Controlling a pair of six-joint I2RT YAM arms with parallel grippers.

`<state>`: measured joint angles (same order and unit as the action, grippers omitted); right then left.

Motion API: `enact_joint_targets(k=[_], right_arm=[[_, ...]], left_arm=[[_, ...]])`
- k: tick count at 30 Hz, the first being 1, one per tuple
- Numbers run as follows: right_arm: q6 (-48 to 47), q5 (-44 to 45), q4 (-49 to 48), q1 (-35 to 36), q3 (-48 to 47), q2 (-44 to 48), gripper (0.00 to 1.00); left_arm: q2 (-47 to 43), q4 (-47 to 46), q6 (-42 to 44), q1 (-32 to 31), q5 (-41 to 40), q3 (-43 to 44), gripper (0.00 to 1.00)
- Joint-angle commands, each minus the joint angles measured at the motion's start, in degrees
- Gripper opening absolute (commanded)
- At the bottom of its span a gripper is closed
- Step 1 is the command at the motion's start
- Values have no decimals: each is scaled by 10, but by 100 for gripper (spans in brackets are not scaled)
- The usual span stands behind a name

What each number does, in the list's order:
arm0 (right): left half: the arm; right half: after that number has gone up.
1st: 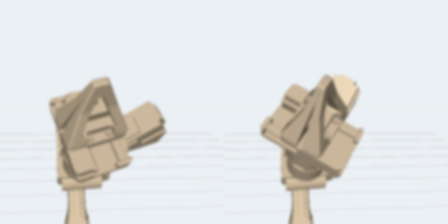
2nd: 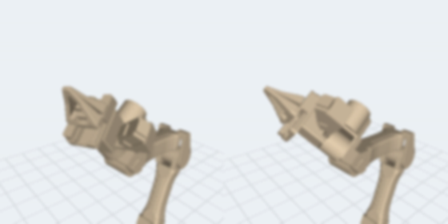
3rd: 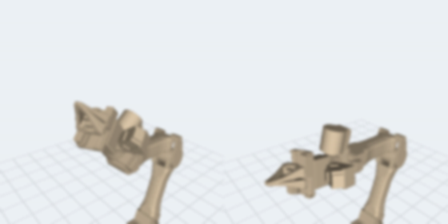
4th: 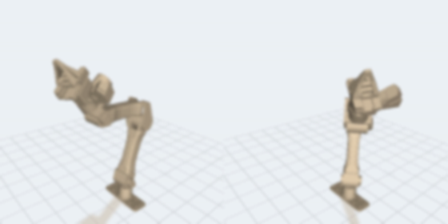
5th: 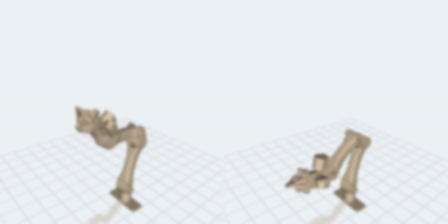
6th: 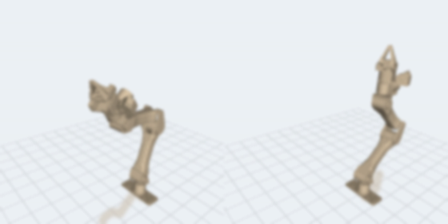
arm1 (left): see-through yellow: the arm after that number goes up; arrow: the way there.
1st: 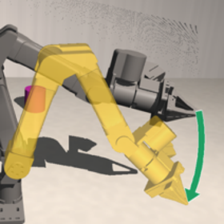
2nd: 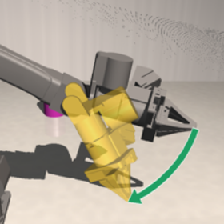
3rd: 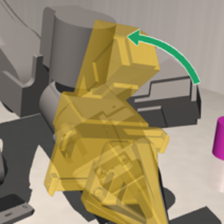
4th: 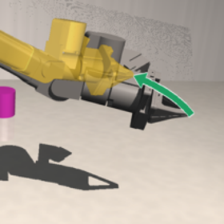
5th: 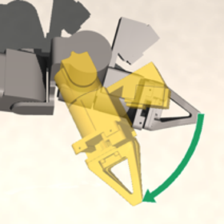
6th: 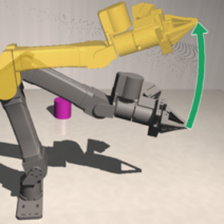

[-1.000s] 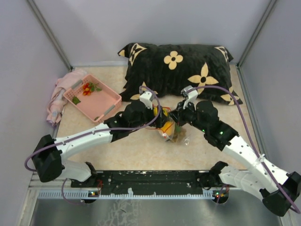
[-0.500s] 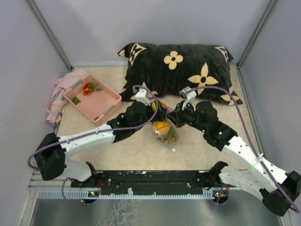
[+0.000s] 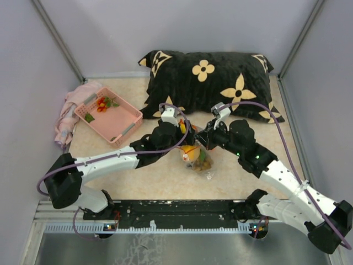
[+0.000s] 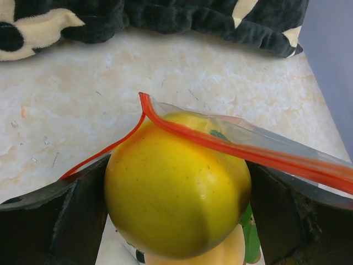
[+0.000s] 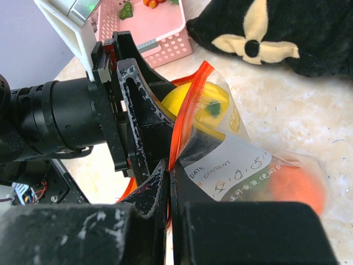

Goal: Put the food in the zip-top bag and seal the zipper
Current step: Place the fake fruit in the zipper food storage bag.

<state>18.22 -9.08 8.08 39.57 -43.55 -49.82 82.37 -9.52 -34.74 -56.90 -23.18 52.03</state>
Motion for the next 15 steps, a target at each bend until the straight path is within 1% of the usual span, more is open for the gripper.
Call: enact_joint_targets(k=[1,6,10,15], right_arm=[[6,8,-42,-4,-1,18,0],[12,15,-49,-3,4,21,0],[20,31,-53,-3,7,24,0],[30,65,-56,-4,16,32,0]], left_arm=[[-28,7,3,-4,-12,0,100],[-41,21,-2,-3,-1,-1,100],[-51,37,4,-3,-23,-4,100],[-66,51,10,-3,-23,-8,100]])
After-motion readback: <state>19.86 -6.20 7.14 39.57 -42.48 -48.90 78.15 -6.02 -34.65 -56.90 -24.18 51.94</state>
